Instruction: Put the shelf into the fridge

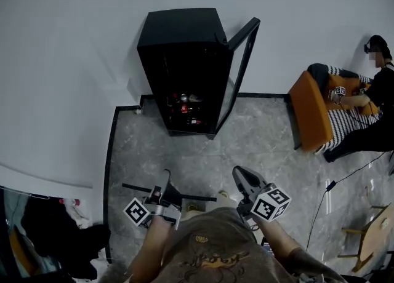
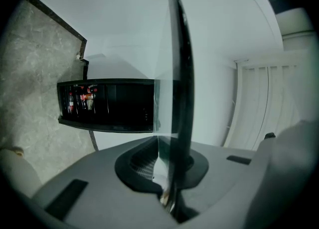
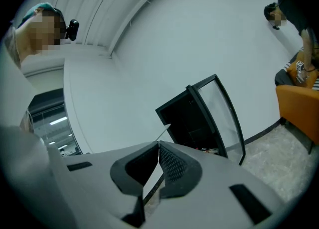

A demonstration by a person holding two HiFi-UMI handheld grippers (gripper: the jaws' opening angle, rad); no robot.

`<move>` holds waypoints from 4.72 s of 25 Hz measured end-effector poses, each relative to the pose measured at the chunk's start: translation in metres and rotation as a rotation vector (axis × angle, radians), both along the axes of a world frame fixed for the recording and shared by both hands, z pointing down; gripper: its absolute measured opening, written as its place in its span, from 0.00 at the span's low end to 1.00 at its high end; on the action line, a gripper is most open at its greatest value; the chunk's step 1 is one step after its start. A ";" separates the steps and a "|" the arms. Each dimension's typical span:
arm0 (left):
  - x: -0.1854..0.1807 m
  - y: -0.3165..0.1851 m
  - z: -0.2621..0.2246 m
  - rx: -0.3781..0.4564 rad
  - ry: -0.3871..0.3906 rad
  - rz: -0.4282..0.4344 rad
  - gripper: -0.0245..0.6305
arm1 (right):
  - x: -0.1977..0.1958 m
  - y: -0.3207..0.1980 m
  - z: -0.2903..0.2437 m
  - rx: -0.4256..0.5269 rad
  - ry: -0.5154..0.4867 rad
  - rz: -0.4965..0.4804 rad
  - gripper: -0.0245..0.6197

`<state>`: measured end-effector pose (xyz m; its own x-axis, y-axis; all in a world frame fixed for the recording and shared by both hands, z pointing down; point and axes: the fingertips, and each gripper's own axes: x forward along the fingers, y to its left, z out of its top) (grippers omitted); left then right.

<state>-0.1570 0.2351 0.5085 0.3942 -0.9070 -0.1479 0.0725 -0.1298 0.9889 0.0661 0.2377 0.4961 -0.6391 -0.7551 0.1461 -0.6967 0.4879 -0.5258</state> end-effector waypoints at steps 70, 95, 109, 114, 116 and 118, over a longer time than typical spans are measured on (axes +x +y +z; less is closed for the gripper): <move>0.033 -0.293 0.045 -0.033 0.009 -0.096 0.06 | 0.023 -0.309 -0.011 -0.058 -0.076 -0.146 0.07; 0.031 -0.362 0.073 -0.076 0.027 -0.086 0.06 | 0.017 -0.345 -0.009 -0.067 -0.052 -0.096 0.07; 0.033 -0.399 0.082 -0.087 0.016 -0.086 0.06 | 0.022 -0.366 -0.010 -0.062 -0.046 -0.069 0.07; 0.032 -0.409 0.086 -0.089 0.006 -0.090 0.06 | 0.021 -0.372 -0.009 -0.066 -0.045 -0.068 0.07; 0.032 -0.414 0.087 -0.091 0.008 -0.095 0.06 | 0.021 -0.375 -0.008 -0.063 -0.045 -0.071 0.07; 0.033 -0.418 0.088 -0.096 0.008 -0.098 0.06 | 0.020 -0.378 -0.009 -0.063 -0.043 -0.071 0.07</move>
